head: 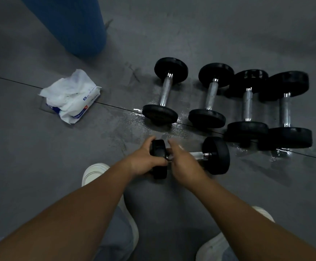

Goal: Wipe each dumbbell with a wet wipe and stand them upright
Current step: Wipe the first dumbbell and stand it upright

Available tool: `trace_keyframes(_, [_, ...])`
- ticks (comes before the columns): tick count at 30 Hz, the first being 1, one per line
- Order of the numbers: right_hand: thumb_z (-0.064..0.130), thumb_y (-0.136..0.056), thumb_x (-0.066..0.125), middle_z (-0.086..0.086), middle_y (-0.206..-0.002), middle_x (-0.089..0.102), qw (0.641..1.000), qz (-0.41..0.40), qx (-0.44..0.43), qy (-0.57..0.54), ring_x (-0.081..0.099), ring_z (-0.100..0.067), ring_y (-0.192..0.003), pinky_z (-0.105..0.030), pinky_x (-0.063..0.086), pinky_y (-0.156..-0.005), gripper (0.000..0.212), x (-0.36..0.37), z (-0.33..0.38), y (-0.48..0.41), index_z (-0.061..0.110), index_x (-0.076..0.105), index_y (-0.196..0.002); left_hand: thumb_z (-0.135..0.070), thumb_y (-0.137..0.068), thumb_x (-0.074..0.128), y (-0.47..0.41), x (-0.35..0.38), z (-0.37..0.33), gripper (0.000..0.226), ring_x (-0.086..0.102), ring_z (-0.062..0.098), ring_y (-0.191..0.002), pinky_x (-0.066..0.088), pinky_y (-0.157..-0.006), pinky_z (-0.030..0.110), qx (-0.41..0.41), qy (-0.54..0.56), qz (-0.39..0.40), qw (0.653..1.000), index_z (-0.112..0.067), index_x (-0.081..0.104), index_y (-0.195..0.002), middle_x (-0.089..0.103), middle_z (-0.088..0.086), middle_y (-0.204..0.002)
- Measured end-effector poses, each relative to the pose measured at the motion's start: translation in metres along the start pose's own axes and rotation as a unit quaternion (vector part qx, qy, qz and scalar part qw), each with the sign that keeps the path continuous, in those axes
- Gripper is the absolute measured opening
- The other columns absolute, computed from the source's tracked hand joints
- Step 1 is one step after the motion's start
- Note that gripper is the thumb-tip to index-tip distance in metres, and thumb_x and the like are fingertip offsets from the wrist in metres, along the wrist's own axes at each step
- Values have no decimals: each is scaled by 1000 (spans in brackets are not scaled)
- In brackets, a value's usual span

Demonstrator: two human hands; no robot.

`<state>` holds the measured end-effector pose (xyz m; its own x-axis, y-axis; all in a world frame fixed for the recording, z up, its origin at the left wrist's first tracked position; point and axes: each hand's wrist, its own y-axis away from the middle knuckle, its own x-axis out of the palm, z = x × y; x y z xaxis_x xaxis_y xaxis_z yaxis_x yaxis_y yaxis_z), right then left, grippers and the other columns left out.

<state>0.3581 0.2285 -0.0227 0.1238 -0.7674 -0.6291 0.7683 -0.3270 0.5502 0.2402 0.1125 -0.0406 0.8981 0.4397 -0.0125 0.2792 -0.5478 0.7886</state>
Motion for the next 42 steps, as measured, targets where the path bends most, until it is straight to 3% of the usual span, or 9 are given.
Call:
trace_keyframes(6, [3,-91,44,6,-120,60,979,-109,37,-171,59,-18,-109,-33,43,-98,68,7,-6,17,21,17,-150,-33,-55,94,14,1,6,131,51,16,-122,42,-105,29,34,-194,48,979,-35,7,-153,44,-2,-142])
trace_keyframes(10, [19,-83,58,-6,-126,60,995,31,-9,90,51,-25,-120,-41,25,-111,84,18,-5,14,16,8,-149,-51,-50,90,18,4,10,136,40,19,-134,39,-110,35,82,-347,26,934,-33,4,-153,23,-3,-156])
trace_keyframes(14, [22,-92,52,-5,-122,62,999,8,-8,-32,58,-25,-111,-37,45,-95,62,2,-25,15,23,23,-147,-59,-50,87,20,5,10,127,50,21,-125,45,-102,35,121,-428,6,896,-26,16,-149,33,-1,-149])
trace_keyframes(18, [50,-94,40,-7,-107,65,976,44,-7,212,58,-27,-103,-34,38,-87,37,-7,-30,6,19,59,-101,-64,-50,85,15,-1,-6,115,55,24,-115,47,-96,35,131,-473,14,871,-24,28,-142,47,3,-137])
trace_keyframes(22, [54,-88,53,-3,-83,68,995,63,20,74,63,-20,-81,-31,47,-69,39,-18,-31,2,17,66,-84,-69,-50,82,11,-5,-14,111,56,23,-110,46,-87,31,141,-523,31,840,-23,30,-137,51,3,-131])
trace_keyframes(29, [21,-90,62,-6,-108,71,990,-133,-15,-45,64,-21,-100,-22,42,-86,20,13,-17,40,12,71,-106,-71,-50,80,9,-5,-18,105,59,25,-104,49,-85,34,174,-572,34,801,-23,32,-131,55,4,-124])
trace_keyframes(31, [24,-93,57,-5,-111,69,985,-153,22,-80,62,-21,-102,-21,39,-85,21,3,-19,28,14,69,-107,-70,-50,81,4,-7,-25,104,58,24,-107,49,-87,34,170,-574,51,799,-23,34,-130,55,3,-125])
trace_keyframes(35, [21,-90,44,-7,-102,66,996,-59,-19,68,57,-30,-99,-35,39,-86,20,16,-9,21,16,62,-98,-60,-53,87,-4,-13,-36,95,55,23,-112,46,-94,34,147,-512,99,841,-25,41,-129,56,0,-125])
trace_keyframes(42, [12,-78,45,-7,-114,66,993,-118,-16,17,61,-28,-104,-37,48,-91,36,4,-18,30,16,69,-105,-52,-59,89,-2,-15,-36,119,45,19,-129,37,-104,26,123,-452,87,879,-27,21,-153,39,1,-150])
